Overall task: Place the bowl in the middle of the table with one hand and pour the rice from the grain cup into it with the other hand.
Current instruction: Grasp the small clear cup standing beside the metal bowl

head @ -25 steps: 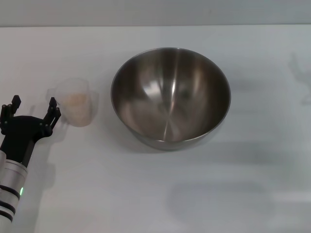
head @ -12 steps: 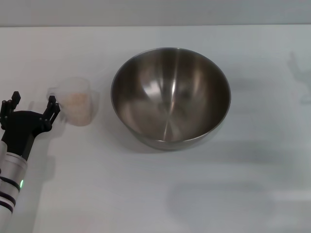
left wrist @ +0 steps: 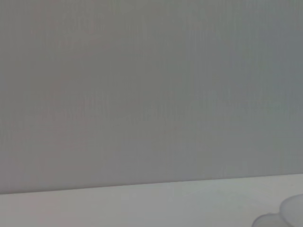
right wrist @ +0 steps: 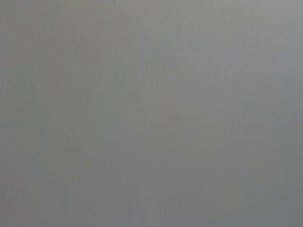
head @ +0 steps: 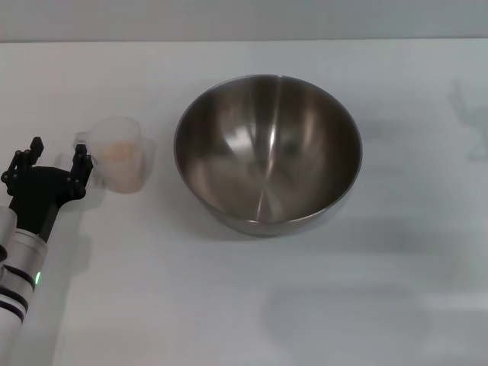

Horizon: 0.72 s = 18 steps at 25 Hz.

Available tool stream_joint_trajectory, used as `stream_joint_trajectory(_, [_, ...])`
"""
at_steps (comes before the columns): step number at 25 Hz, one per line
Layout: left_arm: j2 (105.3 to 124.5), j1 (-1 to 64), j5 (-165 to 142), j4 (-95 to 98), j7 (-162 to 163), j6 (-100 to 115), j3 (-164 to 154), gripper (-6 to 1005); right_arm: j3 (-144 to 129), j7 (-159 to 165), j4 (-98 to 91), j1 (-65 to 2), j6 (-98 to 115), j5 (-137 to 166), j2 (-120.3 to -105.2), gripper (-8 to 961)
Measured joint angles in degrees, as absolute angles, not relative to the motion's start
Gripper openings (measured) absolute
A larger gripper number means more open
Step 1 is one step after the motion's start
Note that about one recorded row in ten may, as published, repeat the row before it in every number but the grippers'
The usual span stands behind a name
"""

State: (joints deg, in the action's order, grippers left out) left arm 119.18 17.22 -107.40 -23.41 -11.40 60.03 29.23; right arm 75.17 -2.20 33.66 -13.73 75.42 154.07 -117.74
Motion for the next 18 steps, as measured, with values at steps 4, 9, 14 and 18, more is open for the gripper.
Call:
stream_joint_trajectory(4, [119.18,17.71,-107.4,-23.22,-11.37,59.68,29.24,618,75.24,-2.2,33.66,-13.93,75.41,154.07,-117.72,816])
stream_joint_trajectory(9, [119.18,18.52,-107.4,-23.16,-11.31,58.87,29.27,413,75.65,-2.2,33.56,-14.26,75.4,154.07,-117.69,817])
stream_joint_trajectory(14, [119.18,19.17,-107.4,-23.11,-11.16,58.13,29.27,312,75.82,-2.2,33.42,-14.5,75.41,154.07,-117.68,817])
stream_joint_trajectory(18, [119.18,19.65,-107.4,-22.73,-9.12,58.0,29.27,254,75.88,-2.2,33.31,-14.5,75.4,154.07,-117.68,816])
